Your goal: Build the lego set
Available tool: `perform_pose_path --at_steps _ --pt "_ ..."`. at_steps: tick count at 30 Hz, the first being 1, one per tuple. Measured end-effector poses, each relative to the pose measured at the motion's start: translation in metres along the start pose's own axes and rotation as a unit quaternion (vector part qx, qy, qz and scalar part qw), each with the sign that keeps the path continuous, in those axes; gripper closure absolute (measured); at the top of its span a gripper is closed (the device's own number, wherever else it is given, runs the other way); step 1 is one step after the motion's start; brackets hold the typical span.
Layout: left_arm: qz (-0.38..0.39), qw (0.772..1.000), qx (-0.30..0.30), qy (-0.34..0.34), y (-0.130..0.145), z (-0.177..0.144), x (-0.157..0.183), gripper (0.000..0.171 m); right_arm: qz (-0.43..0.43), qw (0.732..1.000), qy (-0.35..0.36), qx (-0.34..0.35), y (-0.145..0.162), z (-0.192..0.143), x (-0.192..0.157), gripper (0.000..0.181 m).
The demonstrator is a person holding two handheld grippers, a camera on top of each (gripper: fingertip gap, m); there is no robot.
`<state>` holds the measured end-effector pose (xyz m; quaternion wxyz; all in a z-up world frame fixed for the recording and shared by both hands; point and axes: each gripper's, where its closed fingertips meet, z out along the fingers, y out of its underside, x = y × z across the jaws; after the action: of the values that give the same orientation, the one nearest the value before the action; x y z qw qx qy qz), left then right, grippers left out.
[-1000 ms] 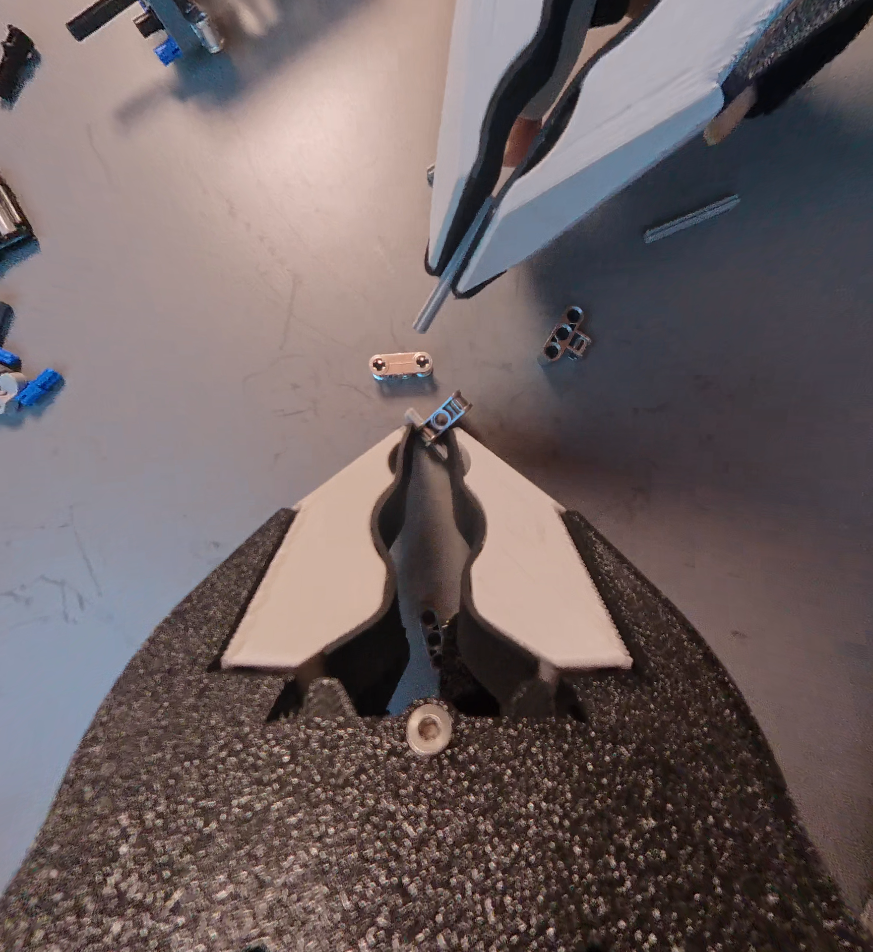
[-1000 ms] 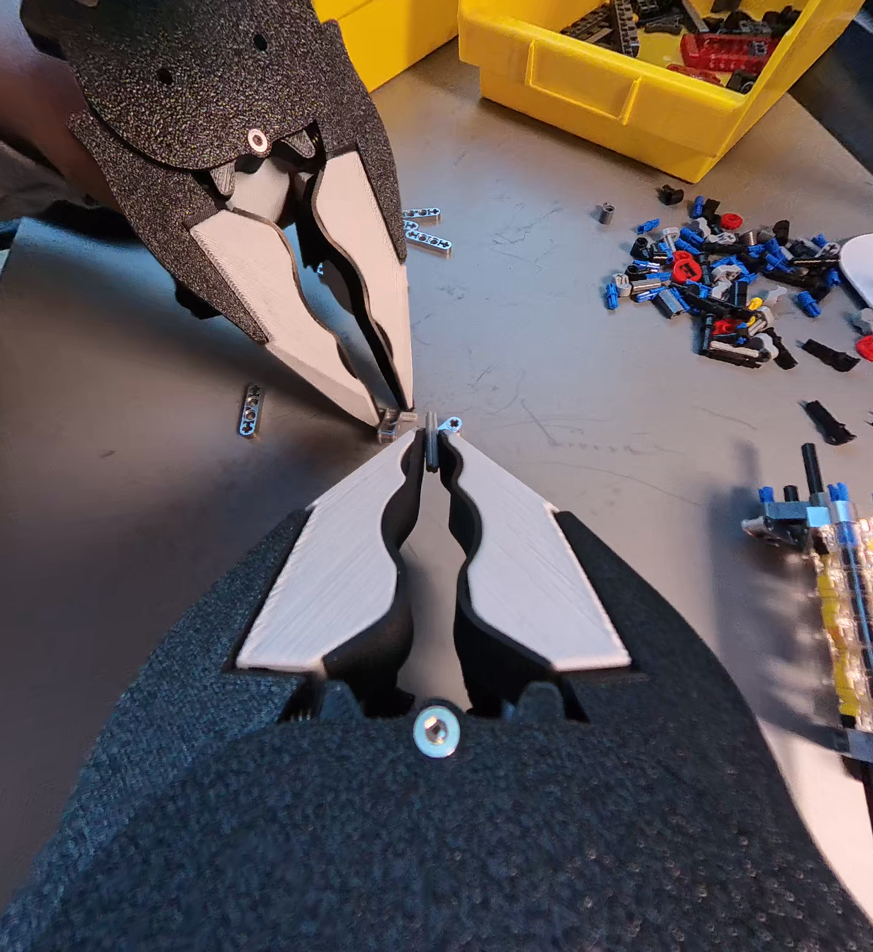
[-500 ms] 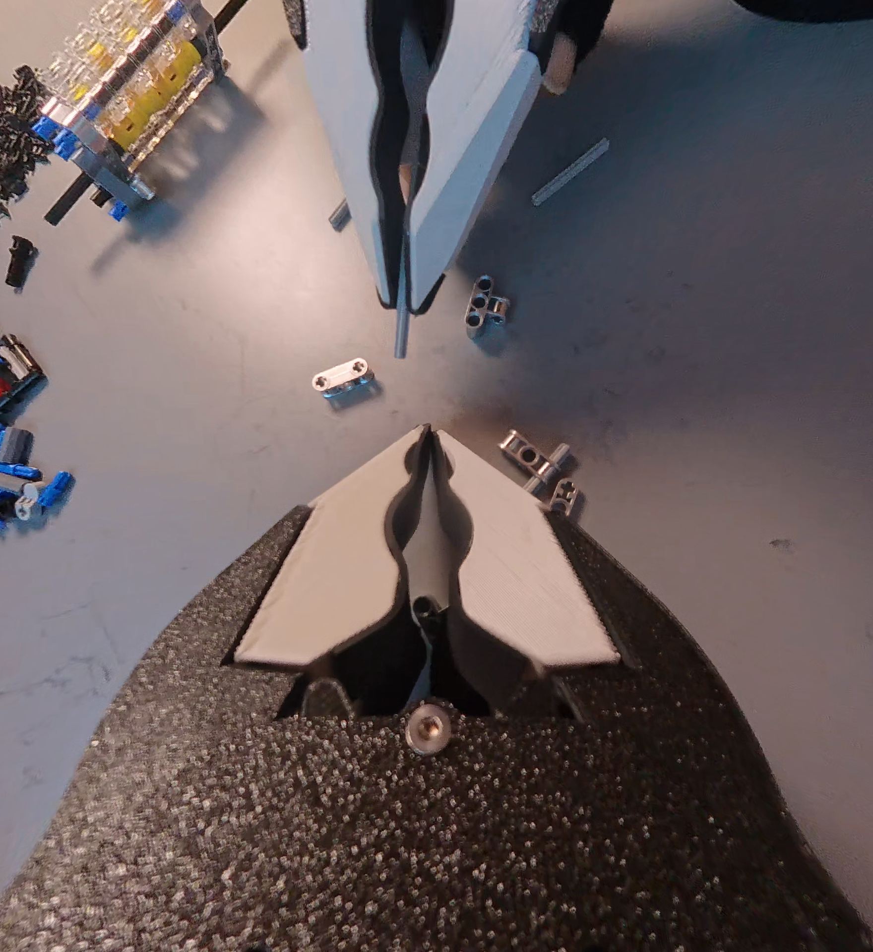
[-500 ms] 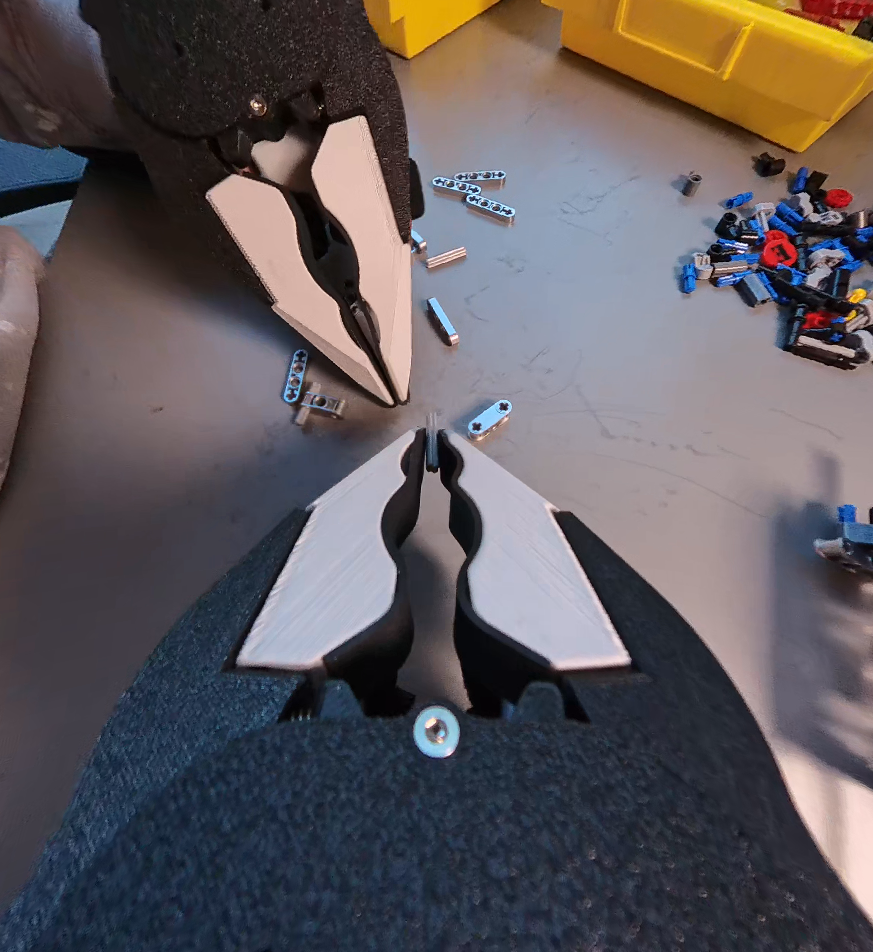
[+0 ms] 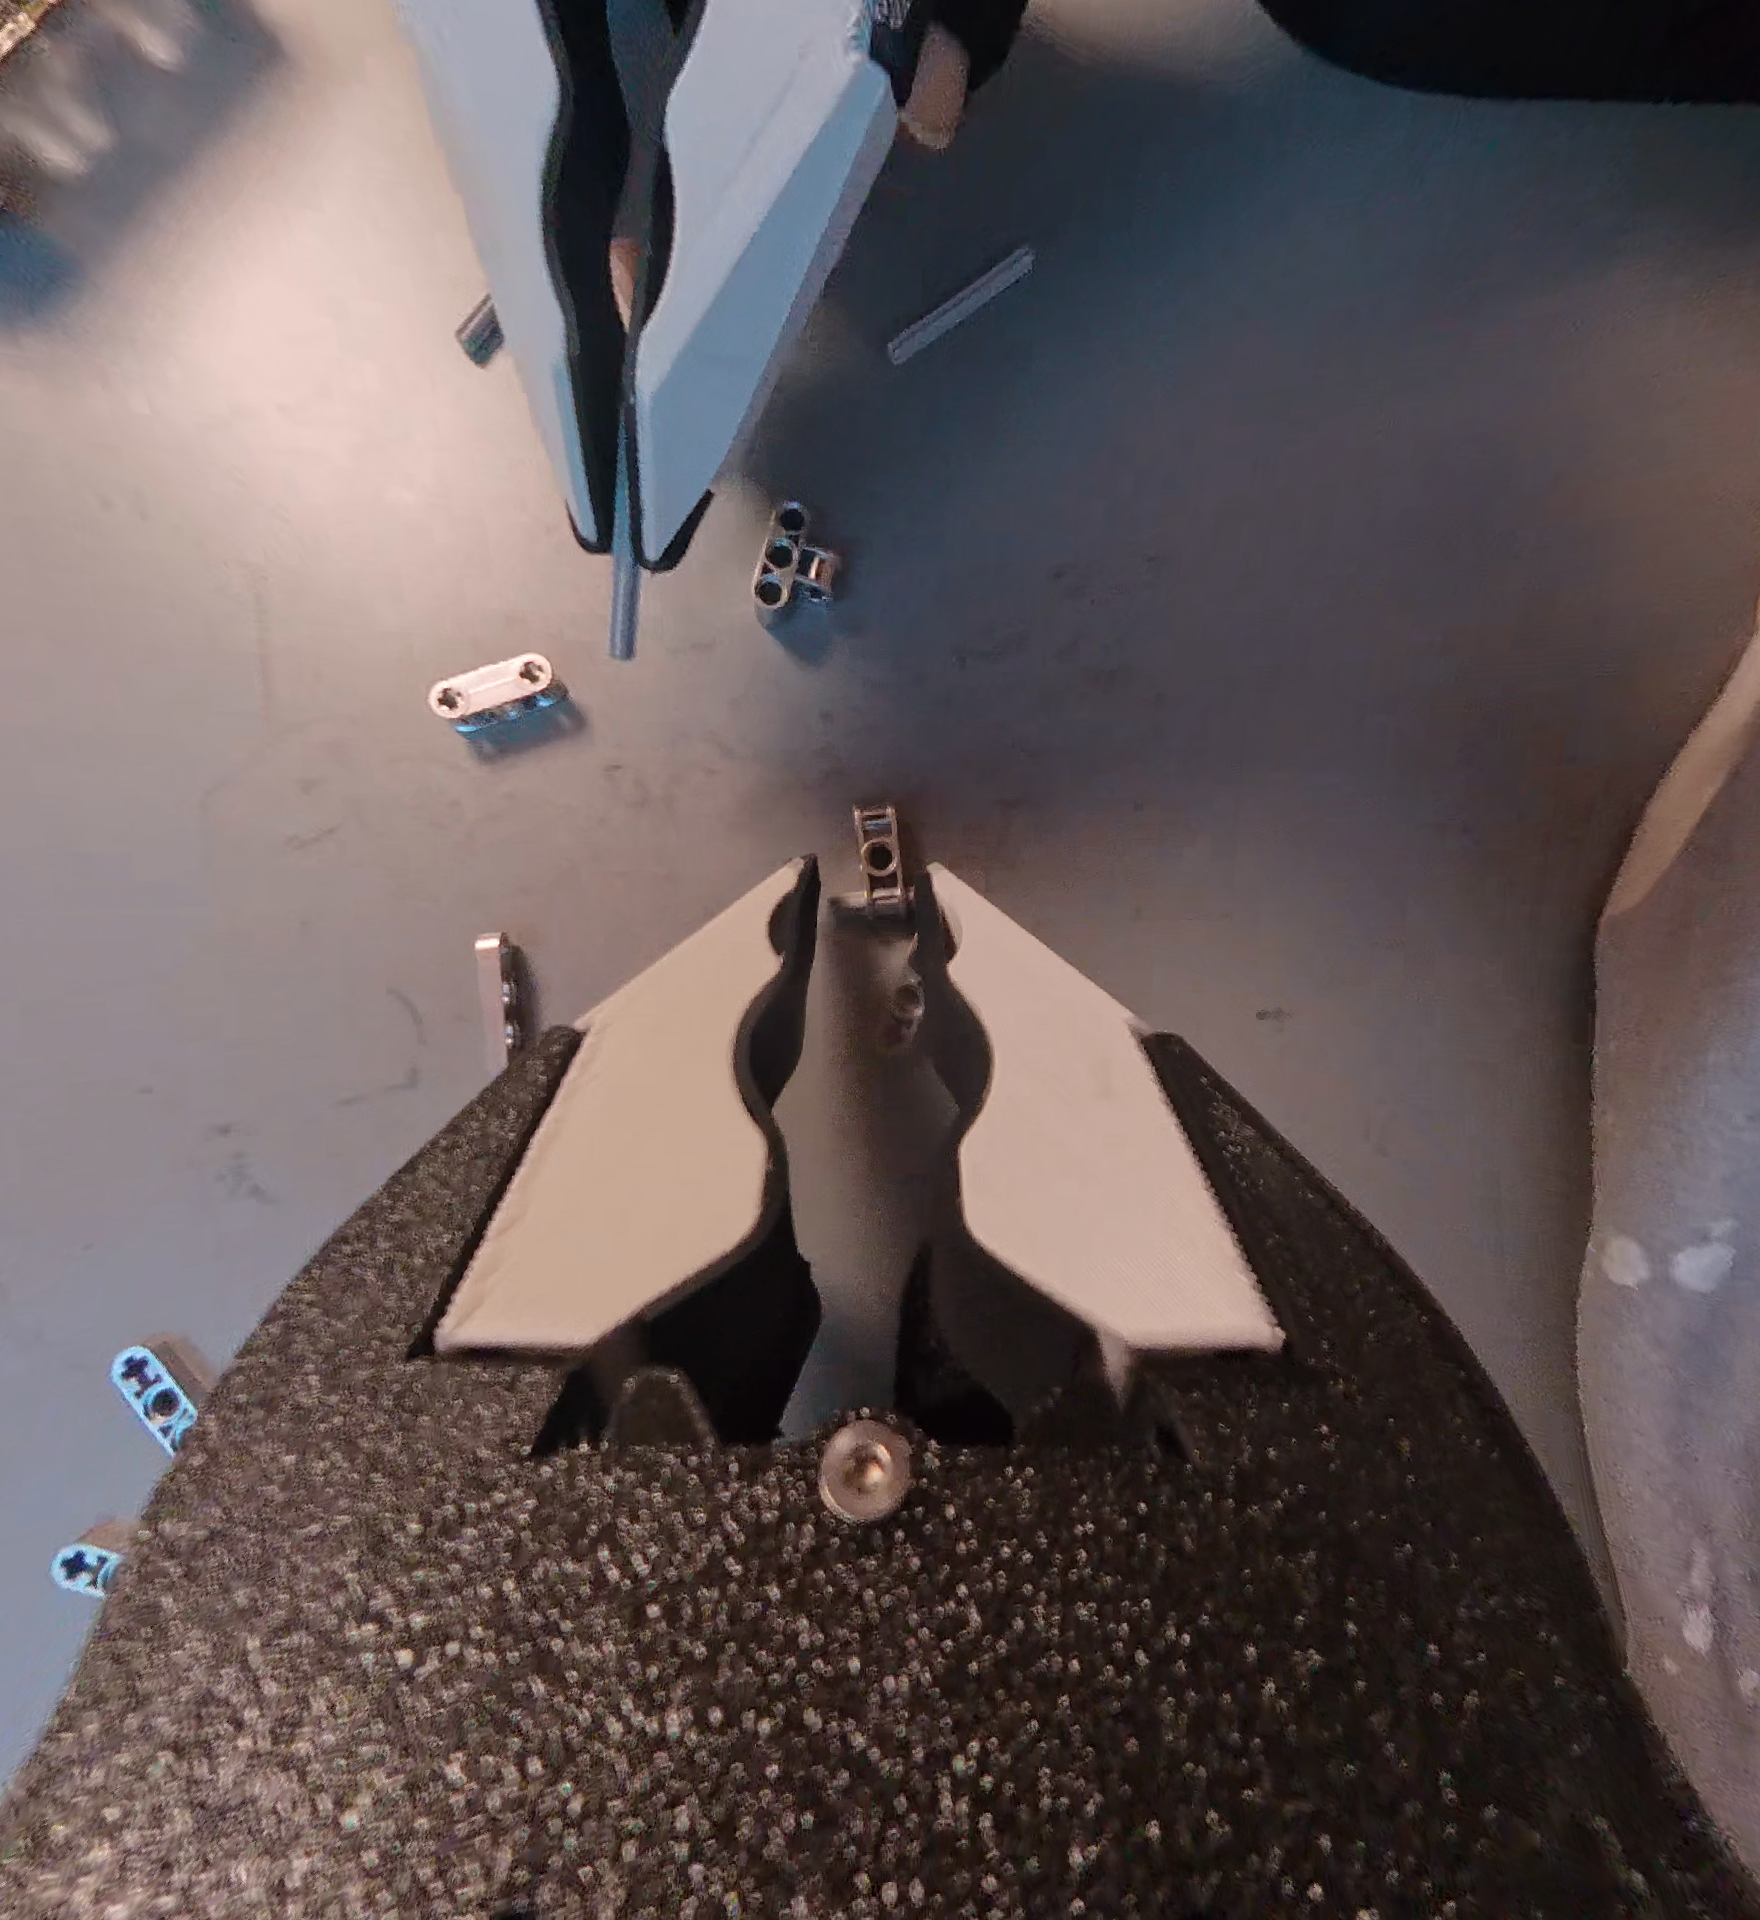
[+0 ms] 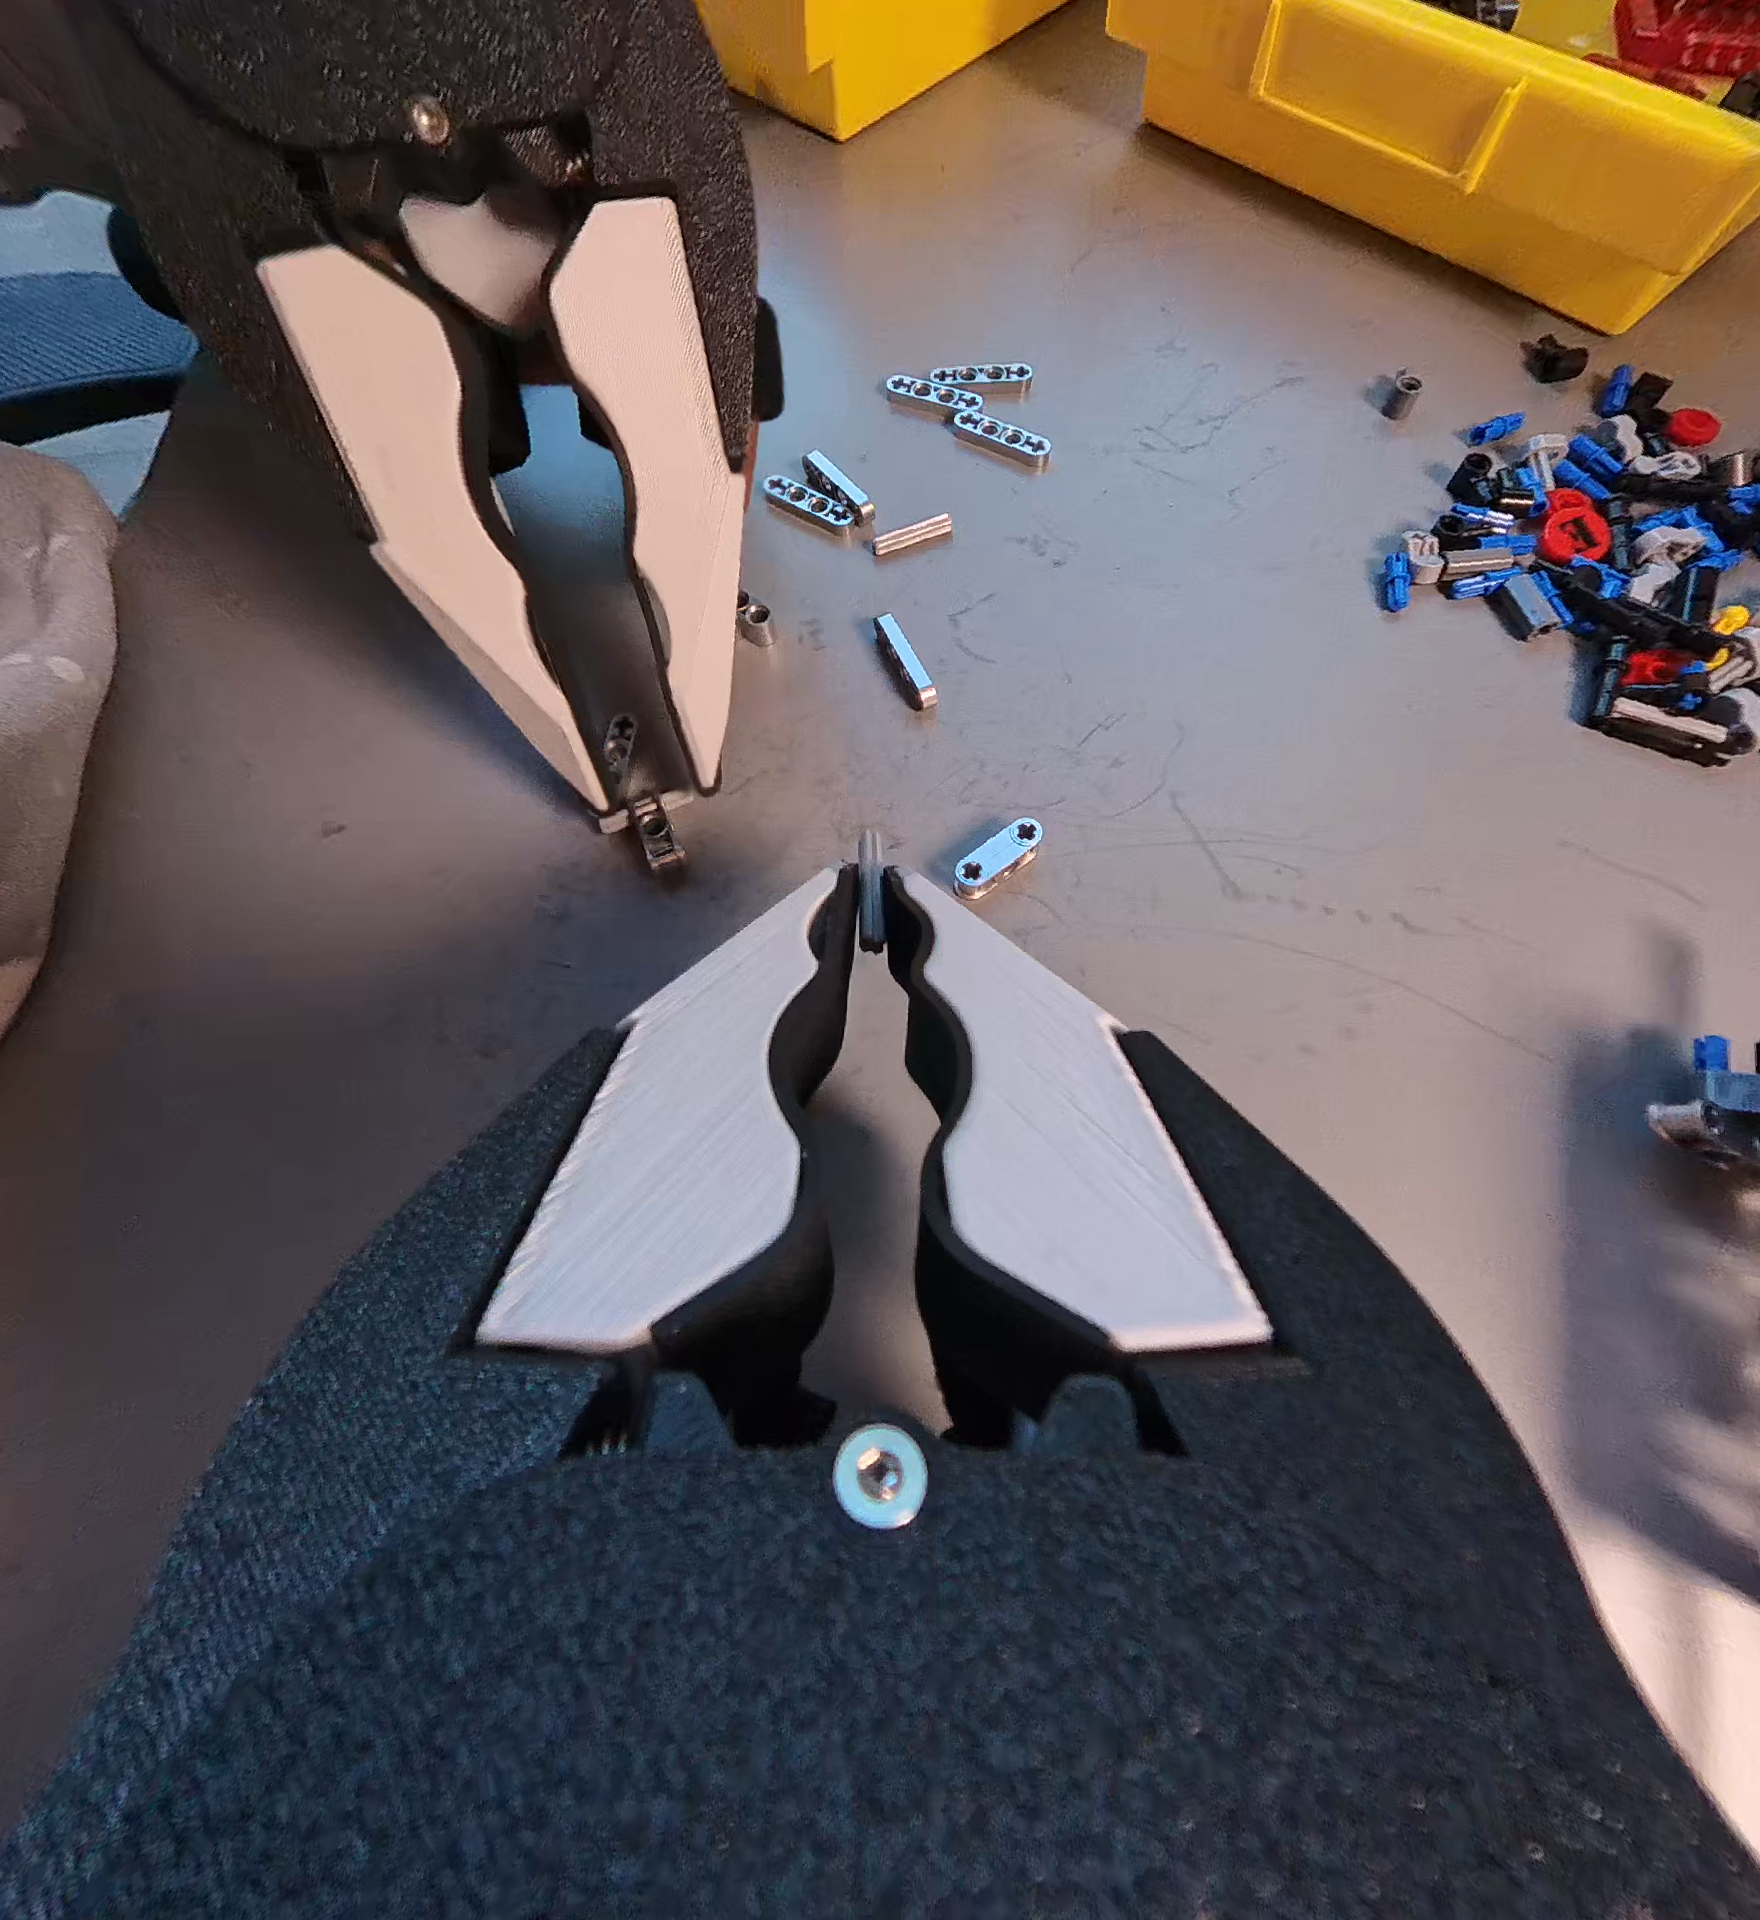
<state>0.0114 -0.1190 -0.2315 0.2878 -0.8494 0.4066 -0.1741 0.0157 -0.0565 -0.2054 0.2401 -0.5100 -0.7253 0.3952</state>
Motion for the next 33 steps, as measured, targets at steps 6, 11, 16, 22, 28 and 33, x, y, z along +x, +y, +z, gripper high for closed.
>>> perform_pose_path --at_steps 6,11,16,22,28,33 --pt "0.018 0.999 -0.012 -0.043 0.002 0.009 0.0 0.165 -0.008 1.0 -0.018 0.0 -0.002 0.004 -0.01 0.179" --pt "0.161 0.977 0.001 -0.139 -0.003 0.002 -0.013 0.166 -0.035 0.998 -0.059 0.001 -0.003 0.003 -0.029 0.179" --pt "0.322 0.923 0.059 -0.203 -0.021 -0.004 -0.002 0.165 -0.038 0.995 -0.087 -0.004 -0.001 0.004 -0.039 0.179" --pt "0.369 0.903 0.067 -0.211 -0.025 -0.006 -0.003 0.165 -0.043 0.993 -0.106 -0.006 0.0 0.001 -0.046 0.179" --pt "0.102 0.968 0.164 -0.163 -0.041 -0.02 -0.031 0.166 -0.039 0.998 -0.03 0.048 -0.021 -0.01 -0.019 0.179" --pt "-0.168 0.937 0.297 -0.072 -0.069 -0.04 -0.069 0.166 -0.046 0.985 0.1 0.136 -0.058 -0.028 0.014 0.179"
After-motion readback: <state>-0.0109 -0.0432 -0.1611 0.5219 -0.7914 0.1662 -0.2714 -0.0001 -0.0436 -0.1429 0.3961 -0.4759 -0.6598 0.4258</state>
